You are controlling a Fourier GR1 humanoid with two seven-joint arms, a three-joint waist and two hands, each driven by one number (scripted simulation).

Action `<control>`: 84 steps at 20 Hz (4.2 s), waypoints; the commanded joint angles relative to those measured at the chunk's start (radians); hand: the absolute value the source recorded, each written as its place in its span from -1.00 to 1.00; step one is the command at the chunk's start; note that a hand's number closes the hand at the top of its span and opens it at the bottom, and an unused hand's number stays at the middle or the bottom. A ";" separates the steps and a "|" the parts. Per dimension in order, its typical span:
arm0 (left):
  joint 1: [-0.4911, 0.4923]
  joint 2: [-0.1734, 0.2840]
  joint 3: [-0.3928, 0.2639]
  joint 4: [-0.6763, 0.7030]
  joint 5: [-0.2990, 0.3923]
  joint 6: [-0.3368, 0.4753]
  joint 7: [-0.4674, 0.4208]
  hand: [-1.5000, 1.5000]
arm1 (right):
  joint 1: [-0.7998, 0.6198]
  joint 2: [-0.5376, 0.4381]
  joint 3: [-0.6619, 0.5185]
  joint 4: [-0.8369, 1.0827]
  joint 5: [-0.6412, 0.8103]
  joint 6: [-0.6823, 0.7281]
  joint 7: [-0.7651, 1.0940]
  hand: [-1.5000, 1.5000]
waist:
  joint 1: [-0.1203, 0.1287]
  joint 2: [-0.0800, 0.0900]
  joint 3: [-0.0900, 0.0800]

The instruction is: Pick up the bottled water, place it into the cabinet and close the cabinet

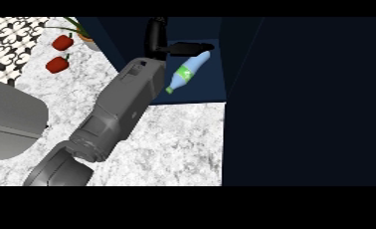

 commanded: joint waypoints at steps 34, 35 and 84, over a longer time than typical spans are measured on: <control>0.930 0.175 -0.425 -1.202 0.102 -0.173 0.192 1.00 | 0.056 -0.147 0.124 -0.147 0.159 0.077 0.060 1.00 | 0.058 -0.024 0.000; 0.942 0.201 -0.409 -1.219 0.102 -0.181 0.189 1.00 | 0.064 -0.163 0.116 -0.147 0.172 0.094 0.044 1.00 | 0.051 -0.023 0.000; 1.510 0.709 -0.007 -1.672 0.448 -0.585 0.196 -1.00 | -0.304 -0.252 0.712 -0.105 0.230 0.076 0.288 1.00 | 0.242 0.025 -0.020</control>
